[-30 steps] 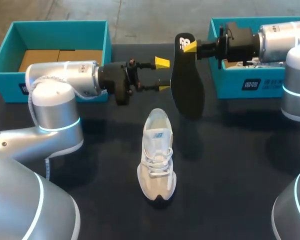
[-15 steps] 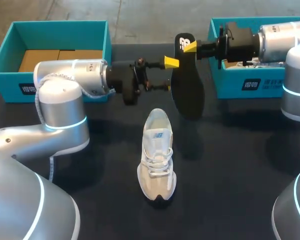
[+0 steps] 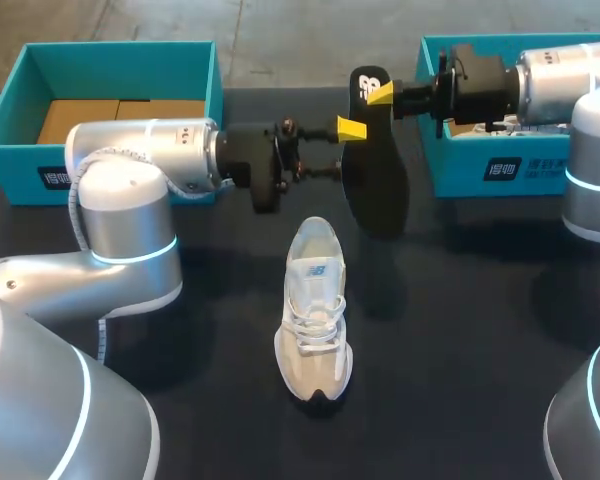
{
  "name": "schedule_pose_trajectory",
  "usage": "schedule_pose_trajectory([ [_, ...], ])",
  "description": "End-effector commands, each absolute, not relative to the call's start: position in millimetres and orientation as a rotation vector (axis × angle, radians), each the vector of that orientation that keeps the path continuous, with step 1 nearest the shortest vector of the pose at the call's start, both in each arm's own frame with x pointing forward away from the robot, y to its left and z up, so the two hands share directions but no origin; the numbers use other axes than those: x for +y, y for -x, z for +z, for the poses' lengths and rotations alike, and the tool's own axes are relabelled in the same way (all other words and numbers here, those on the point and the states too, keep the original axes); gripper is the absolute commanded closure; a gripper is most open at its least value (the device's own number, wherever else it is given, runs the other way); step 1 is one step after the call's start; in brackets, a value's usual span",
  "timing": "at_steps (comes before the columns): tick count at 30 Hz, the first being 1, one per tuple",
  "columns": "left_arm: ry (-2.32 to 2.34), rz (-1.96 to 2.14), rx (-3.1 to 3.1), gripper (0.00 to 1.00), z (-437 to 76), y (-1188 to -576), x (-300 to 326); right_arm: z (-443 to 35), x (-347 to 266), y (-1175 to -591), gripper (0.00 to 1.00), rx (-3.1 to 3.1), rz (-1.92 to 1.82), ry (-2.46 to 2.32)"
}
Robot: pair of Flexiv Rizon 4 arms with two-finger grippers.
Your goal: Take the shoe out of the shoebox, open the shoe tongue, remove and reinsert the insole, then place the shoe into the shoebox
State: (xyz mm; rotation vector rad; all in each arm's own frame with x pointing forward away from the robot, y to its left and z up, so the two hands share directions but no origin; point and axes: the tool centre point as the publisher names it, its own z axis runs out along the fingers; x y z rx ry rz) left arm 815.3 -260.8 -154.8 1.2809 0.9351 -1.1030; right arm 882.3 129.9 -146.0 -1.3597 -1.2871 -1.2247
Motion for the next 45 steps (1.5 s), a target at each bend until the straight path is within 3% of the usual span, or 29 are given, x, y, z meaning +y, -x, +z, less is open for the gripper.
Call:
schedule_pose_trajectory([
  [1,-1.281,-1.083,0.946,0.38,-151.6,-811.7,-260.1,-146.3,131.1,-881.6,1.0,-1.286,-1.228,1.362],
  [4,-1.281,-1.075,0.952,0.5,-151.3,-811.8,-259.7,-146.3,131.1,-881.6,1.0,-1.286,-1.228,1.362],
  [11,-1.287,-1.069,0.975,0.55,-154.7,-813.6,-260.5,-146.3,131.1,-881.6,1.0,-1.286,-1.228,1.362],
  [19,-1.292,-1.078,0.982,0.76,-156.1,-814.5,-262.7,-146.3,131.1,-881.6,1.0,-1.286,-1.228,1.362],
  [36,-1.292,-1.097,0.991,0.81,-160.4,-817.4,-264.7,-146.3,131.1,-881.6,1.0,-1.286,-1.228,1.362],
  [42,-1.293,-1.097,0.991,0.87,-162.0,-817.9,-269.0,-146.3,131.1,-881.6,1.0,-1.286,-1.228,1.362],
  [44,-1.294,-1.097,0.99,1.0,-162.5,-817.8,-270.2,-146.3,131.1,-881.6,1.0,-1.286,-1.228,1.362],
  [45,-1.298,-1.093,0.986,1.0,-162.8,-817.5,-270.8,-146.3,131.1,-881.6,1.0,-1.286,-1.228,1.362],
])
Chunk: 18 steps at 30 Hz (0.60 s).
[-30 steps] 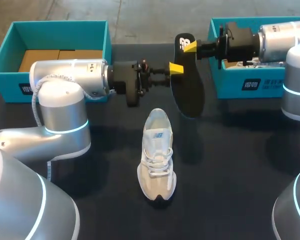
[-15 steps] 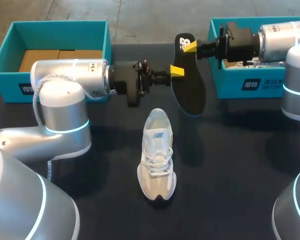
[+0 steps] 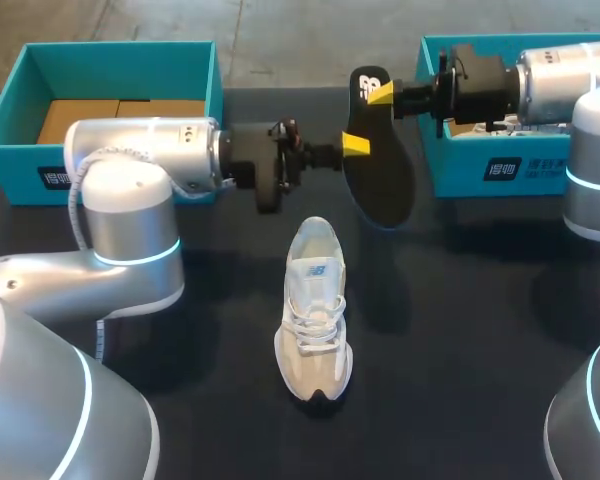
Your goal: Take the shoe out of the shoebox, open the shoe tongue, remove and reinsert the insole, then place the shoe into the shoebox
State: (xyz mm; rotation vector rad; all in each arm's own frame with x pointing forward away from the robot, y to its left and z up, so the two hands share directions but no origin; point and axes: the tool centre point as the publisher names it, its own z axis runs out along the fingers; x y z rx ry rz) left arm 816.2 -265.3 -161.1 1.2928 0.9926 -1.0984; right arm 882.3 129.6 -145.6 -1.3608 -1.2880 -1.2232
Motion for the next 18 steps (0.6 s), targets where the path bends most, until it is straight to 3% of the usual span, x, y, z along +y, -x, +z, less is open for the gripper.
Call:
schedule_pose_trajectory([
  [1,-1.303,-1.091,0.985,1.0,-163.3,-817.2,-271.6,-146.3,131.1,-881.6,1.0,-1.286,-1.228,1.362],
  [12,-1.309,-1.086,0.978,1.0,-162.8,-816.3,-271.3,-145.8,130.8,-881.6,1.0,-1.287,-1.226,1.361],
  [13,-1.309,-1.085,0.978,1.0,-162.6,-816.1,-270.9,-145.4,130.8,-881.4,0.83,-1.286,-1.227,1.359],
  [14,-1.309,-1.084,0.978,1.0,-162.4,-815.9,-270.3,-145.3,130.9,-881.4,0.58,-1.285,-1.228,1.358],
  [15,-1.309,-1.083,0.978,1.0,-162.3,-815.7,-269.7,-145.0,130.9,-881.1,0.14,-1.285,-1.229,1.358],
  [16,-1.308,-1.08,0.979,1.0,-162.3,-815.3,-268.7,-144.7,130.9,-880.7,0.0,-1.285,-1.23,1.356],
  [18,-1.308,-1.076,0.98,1.0,-162.4,-814.7,-267.0,-144.1,130.7,-879.9,0.0,-1.286,-1.237,1.353],
])
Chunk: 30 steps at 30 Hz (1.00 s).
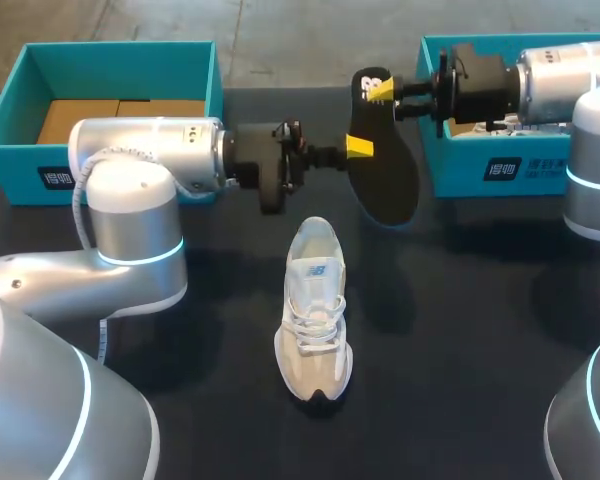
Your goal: Take the shoe out of the shoebox, open the shoe tongue, remove and reinsert the insole, then place the shoe into the shoebox
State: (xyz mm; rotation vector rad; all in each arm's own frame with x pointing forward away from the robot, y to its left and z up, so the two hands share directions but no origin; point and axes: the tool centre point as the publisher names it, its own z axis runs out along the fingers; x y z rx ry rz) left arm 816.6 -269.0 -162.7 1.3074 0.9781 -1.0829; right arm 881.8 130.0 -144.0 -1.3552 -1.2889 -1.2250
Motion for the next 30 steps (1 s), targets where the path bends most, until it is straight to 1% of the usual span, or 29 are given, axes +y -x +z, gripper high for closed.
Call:
schedule_pose_trajectory([
  [1,-1.309,-1.073,0.982,1.0,-162.5,-814.5,-266.0,-143.6,130.8,-879.2,0.0,-1.287,-1.24,1.348],
  [7,-1.31,-1.056,0.992,1.0,-164.2,-813.7,-258.4,-143.4,128.8,-869.7,0.0,-1.285,-1.262,1.326],
  [13,-1.31,-1.051,1.017,1.0,-168.2,-816.7,-241.7,-149.6,125.2,-845.9,0.0,-1.282,-1.26,1.31],
  [22,-1.356,-1.098,1.082,1.0,-179.1,-820.7,-201.1,-158.4,123.5,-807.6,0.0,-1.278,-1.269,1.305],
  [30,-1.367,-1.143,1.122,1.0,-180.0,-810.4,-171.9,-166.7,130.9,-785.8,0.0,-1.271,-1.273,1.313],
])
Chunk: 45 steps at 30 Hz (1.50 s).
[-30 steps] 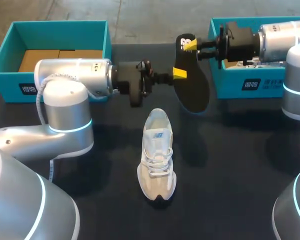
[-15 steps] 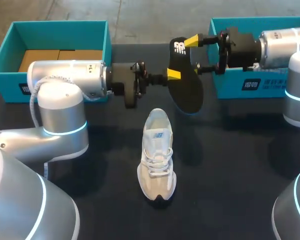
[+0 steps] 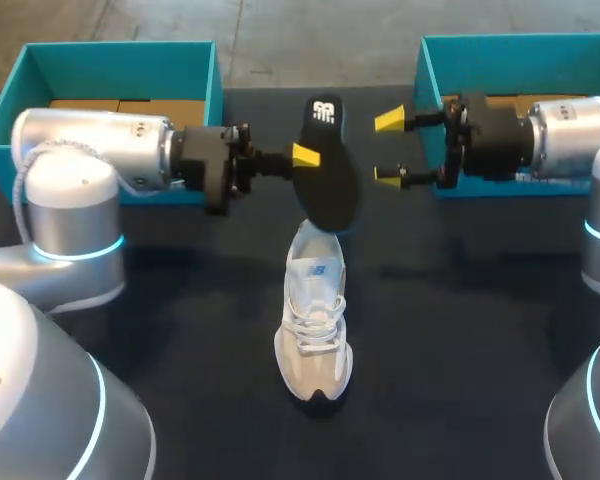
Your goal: Take the shoe out of the shoebox, open the shoe tongue, remove and reinsert the insole, then place the shoe into the shoebox
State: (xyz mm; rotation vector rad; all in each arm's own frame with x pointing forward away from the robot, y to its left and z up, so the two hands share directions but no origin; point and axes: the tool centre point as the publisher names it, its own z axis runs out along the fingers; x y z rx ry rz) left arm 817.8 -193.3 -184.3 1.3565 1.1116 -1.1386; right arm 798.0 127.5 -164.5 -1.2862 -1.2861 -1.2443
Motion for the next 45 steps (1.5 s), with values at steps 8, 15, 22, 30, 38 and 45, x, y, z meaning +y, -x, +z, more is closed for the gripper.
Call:
schedule_pose_trajectory([
  [8,-1.352,-1.174,1.144,1.0,-180.8,-786.8,-149.9,-167.3,135.1,-768.8,0.0,-1.291,-1.311,1.336],
  [15,-1.31,-1.255,1.185,1.0,-185.8,-760.5,-133.6,-167.3,135.1,-768.8,0.0,-1.291,-1.311,1.336],
  [22,-1.187,-1.392,1.252,1.0,-183.0,-739.7,-121.0,-167.3,135.1,-768.8,0.0,-1.291,-1.311,1.336],
  [30,-1.071,-1.542,1.299,1.0,-168.7,-739.1,-125.4,-167.3,135.1,-768.8,0.0,-1.291,-1.311,1.336],
  [38,-0.995,-1.729,1.379,1.0,-162.4,-747.2,-123.9,-167.3,135.1,-768.8,0.0,-1.291,-1.311,1.336],
  [45,-0.919,-1.826,1.424,1.0,-167.3,-756.5,-122.6,-167.3,135.1,-768.8,0.0,-1.291,-1.311,1.336],
])
